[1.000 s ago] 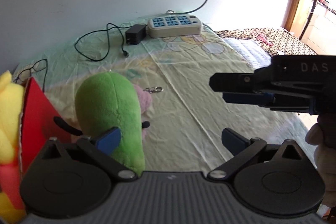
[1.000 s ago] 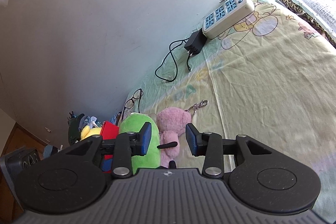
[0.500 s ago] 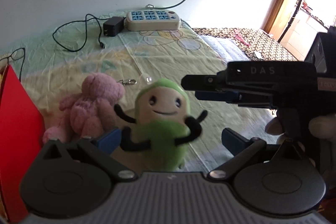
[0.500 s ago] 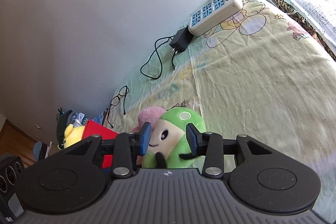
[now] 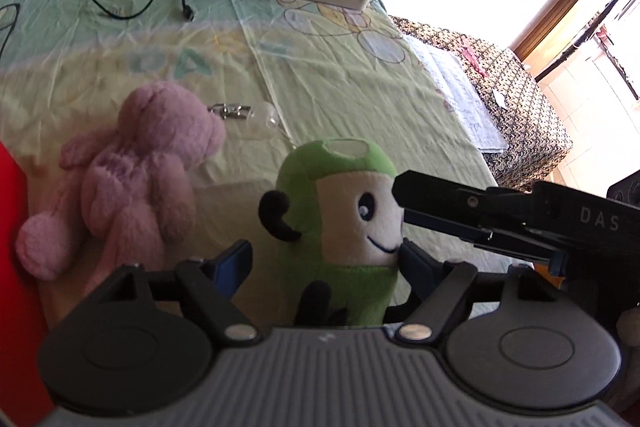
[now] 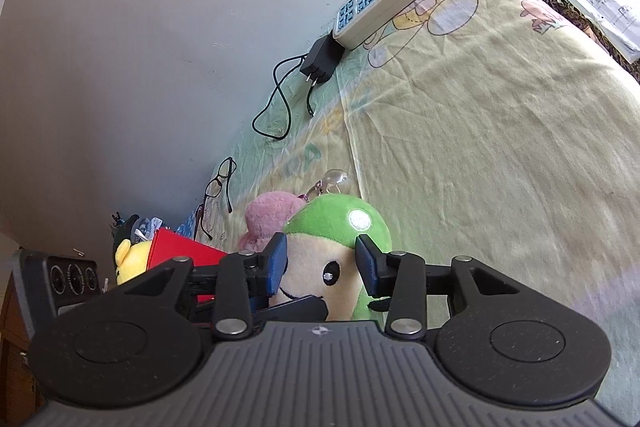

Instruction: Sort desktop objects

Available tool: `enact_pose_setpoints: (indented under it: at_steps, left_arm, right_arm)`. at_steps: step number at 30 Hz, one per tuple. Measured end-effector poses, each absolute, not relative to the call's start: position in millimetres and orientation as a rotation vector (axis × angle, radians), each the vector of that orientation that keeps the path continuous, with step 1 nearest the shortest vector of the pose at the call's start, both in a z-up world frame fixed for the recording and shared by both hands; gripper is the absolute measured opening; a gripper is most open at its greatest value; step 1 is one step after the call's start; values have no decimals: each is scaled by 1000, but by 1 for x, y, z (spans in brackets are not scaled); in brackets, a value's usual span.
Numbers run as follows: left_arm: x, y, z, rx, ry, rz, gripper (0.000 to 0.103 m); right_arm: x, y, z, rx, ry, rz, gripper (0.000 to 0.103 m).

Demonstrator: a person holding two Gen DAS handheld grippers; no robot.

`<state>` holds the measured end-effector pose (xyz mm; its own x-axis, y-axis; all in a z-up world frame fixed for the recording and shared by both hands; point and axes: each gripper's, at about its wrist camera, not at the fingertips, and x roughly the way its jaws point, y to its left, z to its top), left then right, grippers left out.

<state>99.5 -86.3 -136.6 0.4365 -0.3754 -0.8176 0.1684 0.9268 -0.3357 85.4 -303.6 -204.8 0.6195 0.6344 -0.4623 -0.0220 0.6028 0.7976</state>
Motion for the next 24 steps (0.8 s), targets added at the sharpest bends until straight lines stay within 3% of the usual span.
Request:
enact_pose_setpoints:
  at_steps: [6, 11, 24]
  left_arm:
    - [106, -95, -144, -223, 1101, -372, 78]
    - [106, -100, -154, -236, 1139, -395, 65]
    - [78, -105, -138, -133, 1084, -384, 61]
  right_arm:
    - [89, -307, -214, 918, 836, 434, 52]
    - [88, -308, -216, 951, 842, 434, 52]
    - [75, -302, -217, 974, 910, 459, 54]
